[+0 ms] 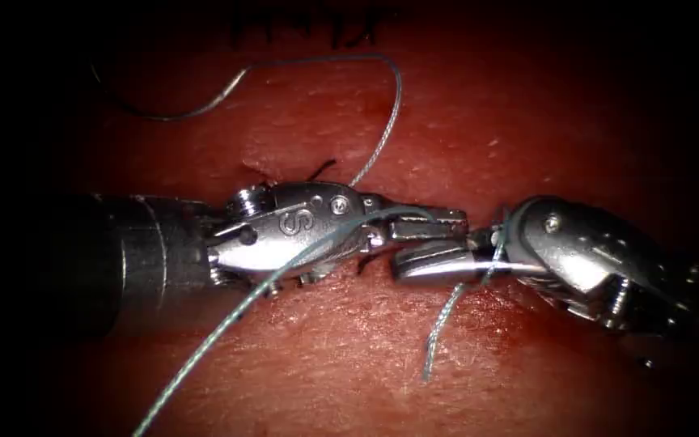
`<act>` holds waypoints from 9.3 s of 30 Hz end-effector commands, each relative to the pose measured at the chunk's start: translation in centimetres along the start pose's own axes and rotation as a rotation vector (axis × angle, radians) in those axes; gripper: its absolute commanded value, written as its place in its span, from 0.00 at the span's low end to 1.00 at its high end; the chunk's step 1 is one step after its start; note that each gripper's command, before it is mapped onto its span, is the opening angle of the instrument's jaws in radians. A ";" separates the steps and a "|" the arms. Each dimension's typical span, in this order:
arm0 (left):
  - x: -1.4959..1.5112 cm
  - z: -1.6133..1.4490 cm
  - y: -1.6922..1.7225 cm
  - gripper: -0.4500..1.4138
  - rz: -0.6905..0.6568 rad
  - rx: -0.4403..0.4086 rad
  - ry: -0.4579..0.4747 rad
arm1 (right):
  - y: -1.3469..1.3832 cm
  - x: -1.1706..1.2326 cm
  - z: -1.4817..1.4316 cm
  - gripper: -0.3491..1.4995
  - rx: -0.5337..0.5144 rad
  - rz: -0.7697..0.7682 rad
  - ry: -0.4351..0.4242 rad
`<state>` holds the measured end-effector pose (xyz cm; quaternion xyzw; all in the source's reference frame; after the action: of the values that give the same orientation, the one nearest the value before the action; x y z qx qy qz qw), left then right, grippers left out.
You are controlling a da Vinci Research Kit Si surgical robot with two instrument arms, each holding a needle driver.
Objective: Wound Closure
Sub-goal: Right gripper grabs tail end of suture, then right hand pulls tail through loop to create knot, then left gripper wraps thread counter-clockwise around right hand once
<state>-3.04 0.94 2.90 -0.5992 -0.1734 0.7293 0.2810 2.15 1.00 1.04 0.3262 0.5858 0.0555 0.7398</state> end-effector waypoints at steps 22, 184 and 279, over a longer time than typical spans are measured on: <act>-0.02 0.06 0.04 0.00 0.003 -0.028 0.002 | -0.12 0.00 0.18 0.64 0.271 -0.206 -0.237; 0.29 -0.64 1.76 0.00 0.123 -0.038 -0.019 | 0.10 0.03 -0.94 0.38 -0.398 -0.158 -0.038; -0.29 -0.36 1.00 0.00 0.163 -0.056 0.045 | -1.12 -0.14 0.48 0.35 -1.022 0.601 0.525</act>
<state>-2.82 -0.05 2.36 -0.6353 -0.1377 0.7306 0.2089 2.15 -0.10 0.57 0.0613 0.5142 0.6213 0.5881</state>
